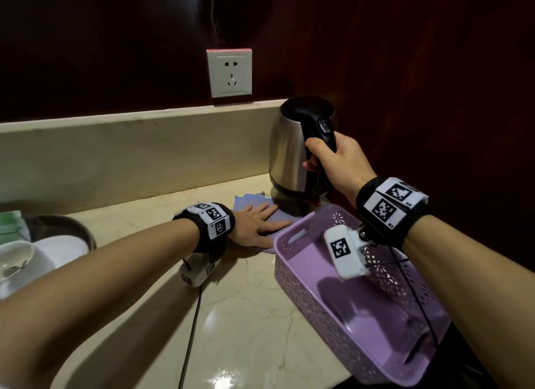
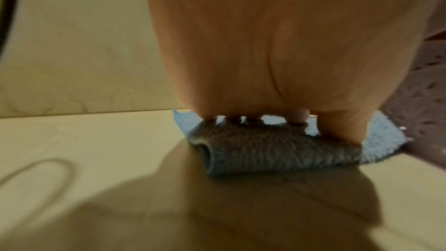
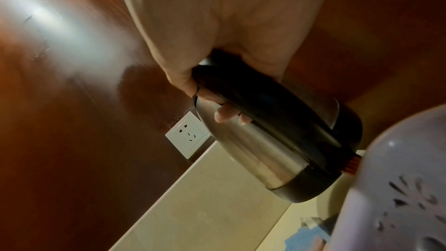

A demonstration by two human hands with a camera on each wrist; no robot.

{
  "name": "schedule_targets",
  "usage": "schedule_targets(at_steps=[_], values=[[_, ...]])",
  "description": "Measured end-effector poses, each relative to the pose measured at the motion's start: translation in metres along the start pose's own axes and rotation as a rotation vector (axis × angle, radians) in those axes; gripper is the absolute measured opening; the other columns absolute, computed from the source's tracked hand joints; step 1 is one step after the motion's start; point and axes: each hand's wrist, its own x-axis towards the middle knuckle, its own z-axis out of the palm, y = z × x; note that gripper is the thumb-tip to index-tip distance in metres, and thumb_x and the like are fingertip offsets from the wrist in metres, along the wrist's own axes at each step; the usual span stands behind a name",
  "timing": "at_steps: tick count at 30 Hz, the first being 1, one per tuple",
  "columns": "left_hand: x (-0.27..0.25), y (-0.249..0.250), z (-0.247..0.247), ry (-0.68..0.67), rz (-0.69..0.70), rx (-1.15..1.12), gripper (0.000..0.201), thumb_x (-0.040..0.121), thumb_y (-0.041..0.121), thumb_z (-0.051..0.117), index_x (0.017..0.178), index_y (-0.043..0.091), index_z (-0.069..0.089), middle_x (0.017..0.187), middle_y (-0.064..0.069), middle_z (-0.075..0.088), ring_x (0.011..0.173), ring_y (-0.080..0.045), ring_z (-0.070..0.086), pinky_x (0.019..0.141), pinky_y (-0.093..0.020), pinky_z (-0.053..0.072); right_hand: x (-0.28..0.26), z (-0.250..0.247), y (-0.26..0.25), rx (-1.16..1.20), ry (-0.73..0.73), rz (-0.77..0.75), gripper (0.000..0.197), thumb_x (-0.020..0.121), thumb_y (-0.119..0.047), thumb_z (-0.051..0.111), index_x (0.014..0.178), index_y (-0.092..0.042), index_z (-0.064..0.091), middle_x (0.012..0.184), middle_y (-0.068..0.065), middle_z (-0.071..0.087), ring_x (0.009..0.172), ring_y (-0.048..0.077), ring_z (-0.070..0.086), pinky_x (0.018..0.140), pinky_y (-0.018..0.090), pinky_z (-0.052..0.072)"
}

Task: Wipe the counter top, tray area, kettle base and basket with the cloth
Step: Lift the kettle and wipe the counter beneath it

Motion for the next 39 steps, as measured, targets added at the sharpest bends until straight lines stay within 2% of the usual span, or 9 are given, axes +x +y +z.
schedule_targets(at_steps=[7, 15, 20, 24, 32, 34, 36, 38, 39], values=[[-0.034, 0.002, 0.02, -0.04, -0.061, -0.062, 0.07, 0.096, 0.066, 0.03, 0.149, 0.051, -0.013, 0.16, -0.002, -0.028, 0.147, -0.026, -0.025, 0.117, -0.051, -0.012, -0.008, 0.012, -0.002, 0.045, -0.033, 0.0, 0.018, 0.093, -0.026, 0.058, 0.089, -0.009, 0.057, 0.071, 0.001, 0.06, 0.071, 0.018, 0.069, 0.087, 0.05, 0.057], [-0.075, 0.008, 0.047, -0.058, -0.122, -0.119, 0.077, 0.093, 0.07, 0.032, 0.148, 0.051, -0.019, 0.159, -0.002, -0.031, 0.146, -0.026, -0.027, 0.116, -0.05, -0.014, -0.021, 0.03, -0.013, 0.063, -0.104, -0.031, 0.017, 0.091, -0.029, 0.058, 0.078, -0.018, 0.057, 0.066, -0.004, 0.062, 0.076, 0.022, 0.072, 0.088, 0.049, 0.057], [-0.109, 0.014, 0.069, -0.035, -0.147, -0.153, 0.093, 0.082, 0.078, 0.045, 0.146, 0.054, -0.018, 0.158, 0.0, -0.032, 0.146, -0.024, -0.028, 0.116, -0.05, -0.014, -0.03, 0.042, -0.015, 0.086, -0.141, -0.038, 0.018, 0.091, -0.028, 0.058, 0.078, -0.016, 0.054, 0.066, -0.003, 0.06, 0.072, 0.018, 0.07, 0.083, 0.043, 0.056], [-0.123, 0.021, 0.088, 0.006, -0.166, -0.102, 0.09, 0.083, 0.078, 0.042, 0.145, 0.055, -0.02, 0.159, 0.0, -0.031, 0.147, -0.025, -0.026, 0.117, -0.051, -0.013, -0.036, 0.051, -0.017, 0.062, -0.169, -0.048, 0.018, 0.09, -0.031, 0.057, 0.081, -0.016, 0.056, 0.067, -0.001, 0.063, 0.076, 0.024, 0.072, 0.083, 0.043, 0.056], [-0.14, 0.044, 0.092, 0.02, -0.203, -0.086, 0.086, 0.089, 0.07, 0.043, 0.15, 0.05, -0.014, 0.161, -0.002, -0.025, 0.148, -0.025, -0.021, 0.12, -0.051, -0.006, -0.05, 0.062, -0.021, 0.1, -0.245, -0.055, 0.016, 0.092, -0.028, 0.057, 0.087, -0.013, 0.055, 0.076, 0.004, 0.058, 0.07, 0.016, 0.068, 0.071, 0.027, 0.055], [-0.146, 0.05, 0.096, 0.038, -0.212, -0.034, 0.081, 0.091, 0.069, 0.039, 0.15, 0.05, -0.013, 0.163, -0.004, -0.018, 0.15, -0.026, -0.015, 0.121, -0.051, 0.003, -0.053, 0.062, -0.022, 0.119, -0.262, -0.056, 0.015, 0.093, -0.027, 0.057, 0.085, -0.014, 0.055, 0.075, 0.003, 0.057, 0.07, 0.017, 0.068, 0.071, 0.027, 0.055], [-0.148, 0.058, 0.102, 0.081, -0.224, 0.098, 0.074, 0.094, 0.065, 0.033, 0.153, 0.044, -0.007, 0.164, -0.011, -0.004, 0.151, -0.03, 0.002, 0.117, -0.049, 0.02, -0.055, 0.062, -0.024, 0.13, -0.272, -0.056, 0.014, 0.093, -0.026, 0.057, 0.087, -0.013, 0.055, 0.076, 0.004, 0.057, 0.071, 0.017, 0.067, 0.071, 0.027, 0.055], [-0.146, 0.063, 0.104, 0.184, -0.205, 0.273, 0.067, 0.098, 0.057, 0.03, 0.156, 0.034, 0.005, 0.156, -0.021, 0.023, 0.138, -0.035, 0.036, 0.101, -0.044, 0.043, -0.056, 0.063, -0.025, 0.139, -0.276, -0.058, 0.016, 0.092, -0.027, 0.057, 0.091, -0.012, 0.055, 0.078, 0.006, 0.056, 0.07, 0.016, 0.067, 0.069, 0.025, 0.054], [-0.145, 0.065, 0.102, 0.225, -0.179, 0.342, 0.064, 0.098, 0.053, 0.027, 0.156, 0.03, 0.012, 0.147, -0.021, 0.037, 0.122, -0.036, 0.051, 0.086, -0.04, 0.048, -0.056, 0.064, -0.025, 0.144, -0.277, -0.061, 0.016, 0.092, -0.027, 0.057, 0.091, -0.012, 0.055, 0.079, 0.006, 0.055, 0.069, 0.016, 0.067, 0.068, 0.025, 0.054]])
